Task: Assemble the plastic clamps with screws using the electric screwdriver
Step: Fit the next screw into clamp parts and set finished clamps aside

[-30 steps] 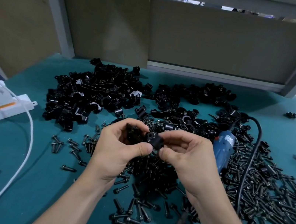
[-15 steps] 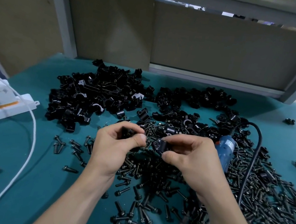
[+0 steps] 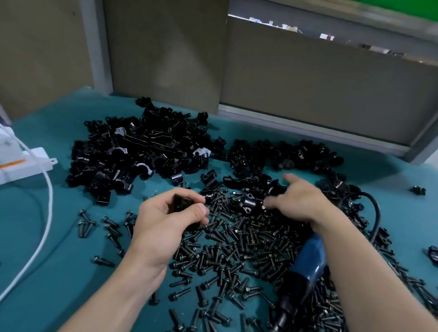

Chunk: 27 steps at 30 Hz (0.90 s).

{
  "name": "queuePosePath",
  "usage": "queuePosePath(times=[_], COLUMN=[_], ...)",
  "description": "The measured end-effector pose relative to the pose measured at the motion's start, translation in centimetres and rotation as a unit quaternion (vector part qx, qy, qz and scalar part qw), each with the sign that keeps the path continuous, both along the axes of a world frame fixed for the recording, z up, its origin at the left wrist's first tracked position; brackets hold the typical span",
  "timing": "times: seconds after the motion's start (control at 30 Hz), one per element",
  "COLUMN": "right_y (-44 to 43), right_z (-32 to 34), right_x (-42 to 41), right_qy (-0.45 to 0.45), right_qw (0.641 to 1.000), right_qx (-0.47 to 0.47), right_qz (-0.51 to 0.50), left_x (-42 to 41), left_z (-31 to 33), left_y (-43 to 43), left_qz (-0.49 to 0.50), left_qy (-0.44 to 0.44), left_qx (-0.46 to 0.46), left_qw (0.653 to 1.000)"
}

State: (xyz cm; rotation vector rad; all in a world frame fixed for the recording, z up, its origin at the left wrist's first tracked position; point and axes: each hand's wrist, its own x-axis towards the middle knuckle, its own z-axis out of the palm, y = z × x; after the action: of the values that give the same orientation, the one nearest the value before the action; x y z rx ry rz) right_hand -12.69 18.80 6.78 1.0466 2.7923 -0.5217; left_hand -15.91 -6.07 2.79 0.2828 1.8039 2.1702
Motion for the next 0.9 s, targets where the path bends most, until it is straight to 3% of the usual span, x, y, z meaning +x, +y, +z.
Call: queuePosePath(times=[0.07, 0.3, 0.43, 0.6, 0.7, 0.77, 0.9], right_y=[0.4, 1.0, 0.2, -3.5, -6.6, -8.5, -11.3], right_z=[-0.4, -1.3, 0.1, 0.3, 0.0, -0.4, -1.7], right_x=[-1.0, -1.4, 0.1, 3.0, 4.5, 5.3, 6.4], right_qy=[-0.072, 0.120, 0.262, 0.368, 0.394, 0.388, 0.393], right_qw=[0.994, 0.992, 0.964, 0.909, 0.827, 0.779, 0.738], right_qx=[0.054, 0.046, -0.007, -0.169, -0.383, -0.478, -0.535], right_qz=[0.054, 0.017, -0.038, -0.103, -0.116, -0.117, -0.120], left_x=[0.0, -0.4, -0.4, -0.4, -0.2, 0.0, 0.4], left_z=[0.0, -0.2, -0.5, -0.8, -0.8, -0.6, -0.3], left_y=[0.0, -0.1, 0.1, 0.2, 0.2, 0.1, 0.0], left_qz=[-0.004, -0.008, -0.017, -0.027, -0.035, -0.058, -0.111], left_qy=[-0.001, 0.010, 0.024, 0.047, 0.068, 0.085, 0.110], left_qx=[0.002, 0.000, -0.011, -0.033, -0.034, -0.010, 0.006], left_qw=[1.000, 1.000, 0.999, 0.998, 0.996, 0.995, 0.988])
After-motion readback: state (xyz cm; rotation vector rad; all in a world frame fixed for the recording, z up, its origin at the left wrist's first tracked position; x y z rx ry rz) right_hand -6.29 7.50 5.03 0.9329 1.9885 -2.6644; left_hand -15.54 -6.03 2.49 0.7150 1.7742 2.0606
